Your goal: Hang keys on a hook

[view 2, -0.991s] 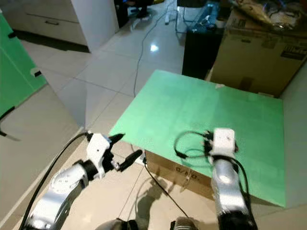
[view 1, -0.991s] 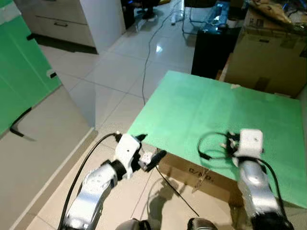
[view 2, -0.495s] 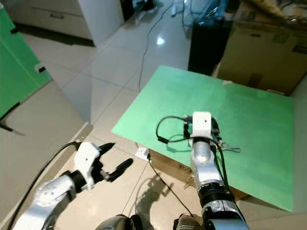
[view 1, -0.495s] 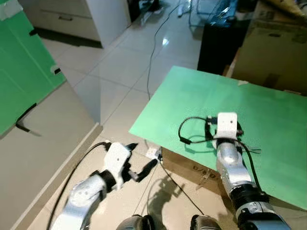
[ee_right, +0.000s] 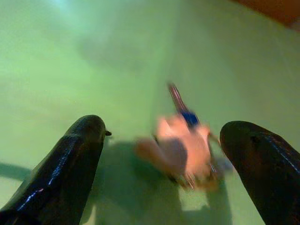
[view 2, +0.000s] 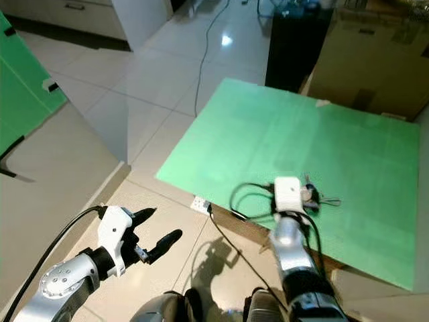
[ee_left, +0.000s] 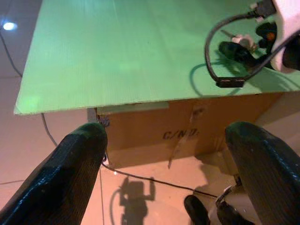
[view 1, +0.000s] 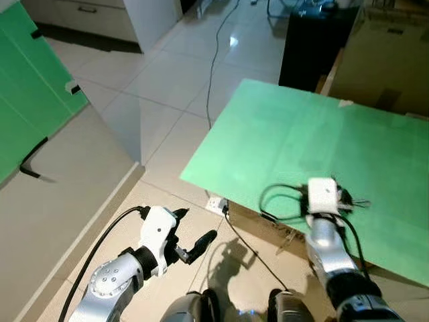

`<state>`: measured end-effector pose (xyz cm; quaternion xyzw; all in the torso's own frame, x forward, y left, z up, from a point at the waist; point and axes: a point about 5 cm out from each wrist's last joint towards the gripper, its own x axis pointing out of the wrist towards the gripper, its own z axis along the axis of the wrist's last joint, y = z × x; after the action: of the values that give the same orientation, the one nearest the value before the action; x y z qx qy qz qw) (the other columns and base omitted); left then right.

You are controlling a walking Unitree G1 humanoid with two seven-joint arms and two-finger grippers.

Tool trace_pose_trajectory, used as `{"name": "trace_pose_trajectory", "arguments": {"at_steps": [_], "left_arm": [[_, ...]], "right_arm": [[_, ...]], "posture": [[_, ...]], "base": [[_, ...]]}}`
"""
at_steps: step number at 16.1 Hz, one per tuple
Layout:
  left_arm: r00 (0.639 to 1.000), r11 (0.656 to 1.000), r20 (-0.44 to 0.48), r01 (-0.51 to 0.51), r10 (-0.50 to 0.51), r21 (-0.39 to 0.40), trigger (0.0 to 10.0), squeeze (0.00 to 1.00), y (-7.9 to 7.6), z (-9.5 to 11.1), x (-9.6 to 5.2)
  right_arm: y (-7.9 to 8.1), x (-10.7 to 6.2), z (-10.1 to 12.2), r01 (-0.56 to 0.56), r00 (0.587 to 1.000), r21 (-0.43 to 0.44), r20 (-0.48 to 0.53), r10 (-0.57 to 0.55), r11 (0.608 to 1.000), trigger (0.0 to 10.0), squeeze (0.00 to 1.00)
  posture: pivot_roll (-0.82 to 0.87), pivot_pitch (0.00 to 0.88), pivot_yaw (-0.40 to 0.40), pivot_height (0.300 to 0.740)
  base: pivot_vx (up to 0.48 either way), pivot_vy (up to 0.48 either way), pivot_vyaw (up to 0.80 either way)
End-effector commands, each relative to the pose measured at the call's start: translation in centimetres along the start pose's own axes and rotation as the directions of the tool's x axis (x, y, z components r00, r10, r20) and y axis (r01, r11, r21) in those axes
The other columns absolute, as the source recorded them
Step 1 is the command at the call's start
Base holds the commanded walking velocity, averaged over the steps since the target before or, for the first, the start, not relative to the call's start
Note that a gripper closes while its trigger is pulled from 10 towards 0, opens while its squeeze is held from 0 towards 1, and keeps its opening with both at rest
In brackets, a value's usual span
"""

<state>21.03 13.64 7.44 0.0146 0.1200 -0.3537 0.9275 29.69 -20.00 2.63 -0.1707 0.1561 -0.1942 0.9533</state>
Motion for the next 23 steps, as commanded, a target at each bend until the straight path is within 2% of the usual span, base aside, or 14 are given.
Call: {"name": "trace_pose_trajectory", "arguments": {"at_steps": [1, 5, 6, 11, 17, 20, 21, 23], "left_arm": [[1.0, 1.0, -0.013, -0.002, 0.002, 0.005, 10.0, 0.0, 0.1, 0.0, -0.3], [1.0, 1.0, -0.022, -0.001, 0.001, 0.009, 10.0, 0.0, 0.3, 0.2, -0.2], [1.0, 1.0, -0.025, 0.001, -0.001, 0.009, 10.0, 0.0, 0.2, 0.2, -0.2], [1.0, 1.0, -0.027, 0.007, -0.007, 0.012, 10.0, 0.0, 0.4, 0.3, 0.1], [0.999, 1.0, -0.034, 0.011, -0.01, 0.01, 10.0, 0.0, 0.4, 0.2, 0.4], [0.999, 1.0, -0.032, 0.012, -0.011, 0.008, 10.0, 0.0, 0.4, 0.1, 1.1], [0.999, 1.0, -0.031, 0.012, -0.011, 0.007, 10.0, 0.0, 0.4, 0.1, 1.2], [1.0, 1.0, 0.006, 0.022, -0.022, 0.004, 10.0, 0.0, 0.2, 0.5, 2.8]], "right_arm": [[-0.2, -0.3, -0.8, 0.017, 1.0, 0.027, -0.025, -0.017, 0.999, 10.0, 0.0], [-0.4, -0.3, -1.0, -0.054, 0.998, 0.084, 0.016, 0.053, 0.995, 9.8, 0.0], [-0.5, -0.3, -0.9, -0.07, 0.997, 0.087, 0.032, 0.068, 0.994, 0.0, 0.0], [-0.9, 0.1, -0.9, -0.101, 0.994, 0.069, 0.052, 0.097, 0.993, 0.0, 0.0], [-0.4, 0.0, -0.9, -0.14, 0.99, 0.133, 0.048, 0.135, 0.981, 0.0, 0.0], [0.3, -0.6, 1.8, -0.174, 0.969, 0.139, 0.201, 0.144, 0.975, 0.0, 0.0], [0.4, -0.7, 2.0, -0.18, 0.965, 0.138, 0.215, 0.148, 0.974, 0.0, 0.0], [1.0, -2.4, 3.8, -0.222, 0.934, 0.142, 0.316, 0.169, 0.965, 0.0, 0.0]], "posture": [[0.0, 0.237, 0.17, 0.74], [0.0, 0.248, 0.183, 0.74], [0.0, 0.247, 0.185, 0.74], [-0.01, 0.247, 0.19, 0.74], [-0.01, 0.25, 0.193, 0.74], [-0.02, 0.24, 0.186, 0.74], [-0.02, 0.24, 0.186, 0.74], [-0.07, 0.159, 0.167, 0.74]], "base": [[0.0, 0.0, 0.0], [0.0, 0.0, 0.0], [0.0, 0.0, 0.0], [0.0, 0.0, 0.0], [0.0, 0.0, 0.0], [0.0, 0.0, 0.0], [0.0, 0.0, 0.0], [0.0, 0.0, 0.0]]}}
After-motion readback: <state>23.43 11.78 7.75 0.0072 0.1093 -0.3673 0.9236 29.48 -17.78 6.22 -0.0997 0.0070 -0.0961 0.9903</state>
